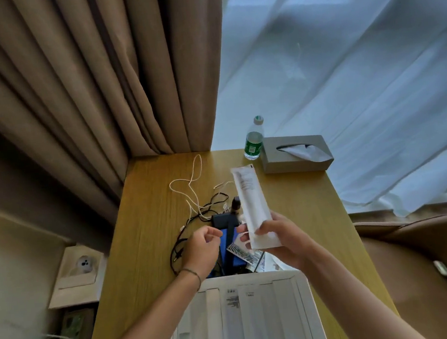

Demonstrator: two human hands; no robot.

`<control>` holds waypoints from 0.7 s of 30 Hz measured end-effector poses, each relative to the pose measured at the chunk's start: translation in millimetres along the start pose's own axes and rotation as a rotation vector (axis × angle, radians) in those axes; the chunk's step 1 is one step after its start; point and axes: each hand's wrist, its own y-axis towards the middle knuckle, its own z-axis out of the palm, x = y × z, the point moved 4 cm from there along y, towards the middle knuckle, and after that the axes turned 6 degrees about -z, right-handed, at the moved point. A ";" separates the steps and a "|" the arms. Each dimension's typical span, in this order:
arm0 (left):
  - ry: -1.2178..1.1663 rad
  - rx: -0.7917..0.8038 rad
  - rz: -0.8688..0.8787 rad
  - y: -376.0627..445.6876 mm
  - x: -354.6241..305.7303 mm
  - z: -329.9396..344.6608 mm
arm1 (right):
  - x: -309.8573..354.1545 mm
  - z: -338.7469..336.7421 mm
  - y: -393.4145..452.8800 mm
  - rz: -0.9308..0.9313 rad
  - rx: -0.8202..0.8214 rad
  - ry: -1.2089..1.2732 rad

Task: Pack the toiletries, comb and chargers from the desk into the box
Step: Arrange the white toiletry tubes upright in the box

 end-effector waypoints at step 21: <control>0.895 -0.055 0.025 43.5 -14.1 101.7 | -10.9 -58.2 -85.7 -0.197 -0.231 -0.038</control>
